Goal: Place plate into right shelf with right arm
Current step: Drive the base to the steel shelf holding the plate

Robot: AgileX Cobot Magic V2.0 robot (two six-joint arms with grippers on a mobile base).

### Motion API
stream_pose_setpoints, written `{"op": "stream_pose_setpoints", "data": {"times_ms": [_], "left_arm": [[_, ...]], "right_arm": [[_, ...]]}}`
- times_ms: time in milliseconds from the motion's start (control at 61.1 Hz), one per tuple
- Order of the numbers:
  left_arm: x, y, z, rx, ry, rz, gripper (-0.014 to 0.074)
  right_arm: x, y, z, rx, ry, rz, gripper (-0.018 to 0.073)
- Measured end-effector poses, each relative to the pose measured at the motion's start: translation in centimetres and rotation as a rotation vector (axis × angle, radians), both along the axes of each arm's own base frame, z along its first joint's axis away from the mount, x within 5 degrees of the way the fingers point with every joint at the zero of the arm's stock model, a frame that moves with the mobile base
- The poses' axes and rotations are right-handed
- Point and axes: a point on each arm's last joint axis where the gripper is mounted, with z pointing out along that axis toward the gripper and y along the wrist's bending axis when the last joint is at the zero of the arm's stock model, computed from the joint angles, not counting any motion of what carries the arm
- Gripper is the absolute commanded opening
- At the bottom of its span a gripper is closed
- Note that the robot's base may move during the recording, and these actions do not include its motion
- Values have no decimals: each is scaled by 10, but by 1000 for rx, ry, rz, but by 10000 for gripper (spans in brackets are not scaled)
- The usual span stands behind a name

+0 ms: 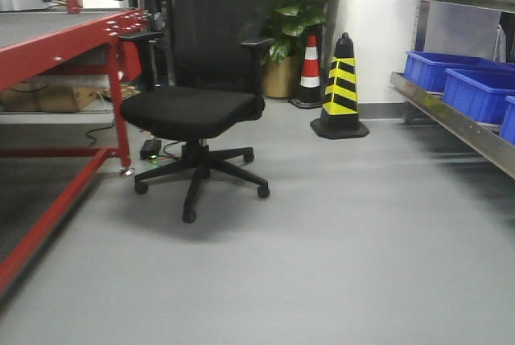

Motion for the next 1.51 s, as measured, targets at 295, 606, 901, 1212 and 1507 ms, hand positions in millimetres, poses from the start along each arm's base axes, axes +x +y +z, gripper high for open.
{"op": "stream_pose_setpoints", "data": {"times_ms": [295,606,901,1212,1507], "left_arm": [[0,0,0,0,0,0,-47],[0,0,0,0,0,-1,-47],[0,0,0,0,0,-1,-47],[0,0,0,0,0,-1,-47],[0,0,0,0,0,-1,-47]], "right_arm": [[0,0,0,1,-1,0,55],[0,0,0,1,-1,0,55],[0,0,0,1,-1,0,55],[0,0,0,1,-1,0,55],[0,0,0,1,-1,0,55]]}}
